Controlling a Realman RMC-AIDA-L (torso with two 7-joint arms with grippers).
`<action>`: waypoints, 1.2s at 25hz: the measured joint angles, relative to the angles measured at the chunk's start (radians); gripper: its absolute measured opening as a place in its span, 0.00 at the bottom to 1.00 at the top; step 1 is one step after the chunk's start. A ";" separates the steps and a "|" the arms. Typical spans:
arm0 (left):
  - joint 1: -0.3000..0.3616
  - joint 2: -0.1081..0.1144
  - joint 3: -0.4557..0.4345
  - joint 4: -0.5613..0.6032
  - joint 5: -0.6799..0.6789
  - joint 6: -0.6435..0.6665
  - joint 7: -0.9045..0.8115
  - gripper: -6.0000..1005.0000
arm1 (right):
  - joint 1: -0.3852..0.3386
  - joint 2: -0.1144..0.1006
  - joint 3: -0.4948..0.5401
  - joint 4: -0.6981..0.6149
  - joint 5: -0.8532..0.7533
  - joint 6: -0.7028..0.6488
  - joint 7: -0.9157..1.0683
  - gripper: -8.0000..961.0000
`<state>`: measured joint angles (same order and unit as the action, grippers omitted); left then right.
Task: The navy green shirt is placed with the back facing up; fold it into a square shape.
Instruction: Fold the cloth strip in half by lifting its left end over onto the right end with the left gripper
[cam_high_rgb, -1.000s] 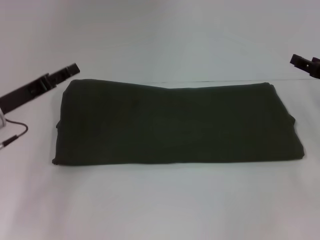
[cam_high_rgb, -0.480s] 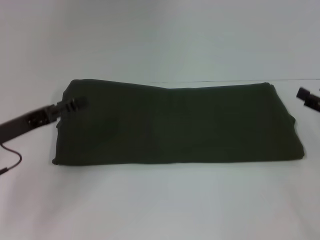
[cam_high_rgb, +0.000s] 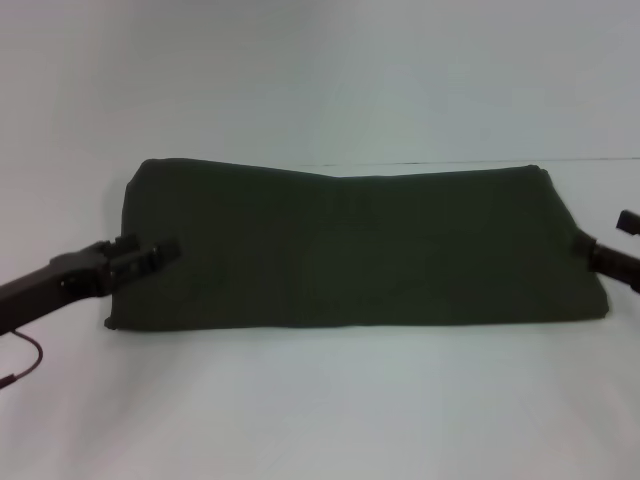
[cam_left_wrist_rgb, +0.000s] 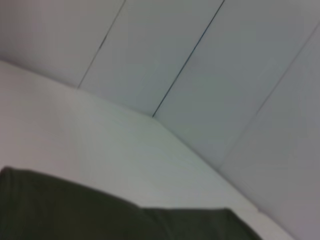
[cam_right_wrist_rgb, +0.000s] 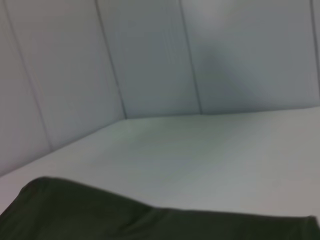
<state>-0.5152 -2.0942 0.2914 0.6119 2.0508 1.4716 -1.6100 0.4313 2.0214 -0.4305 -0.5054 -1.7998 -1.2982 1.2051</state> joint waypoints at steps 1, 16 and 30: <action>0.000 0.000 0.000 -0.002 0.012 0.000 0.008 0.95 | 0.000 0.001 -0.002 0.004 -0.009 -0.003 -0.012 0.98; 0.017 -0.022 0.044 -0.029 0.036 0.001 0.201 0.95 | -0.011 0.006 -0.048 0.033 -0.019 -0.011 -0.118 0.98; -0.032 0.026 0.030 0.035 0.077 0.035 -0.589 0.94 | -0.014 0.003 -0.048 0.032 -0.020 -0.025 -0.113 0.98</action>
<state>-0.5470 -2.0679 0.3218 0.6467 2.1283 1.5071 -2.1985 0.4176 2.0243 -0.4786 -0.4730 -1.8193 -1.3234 1.0916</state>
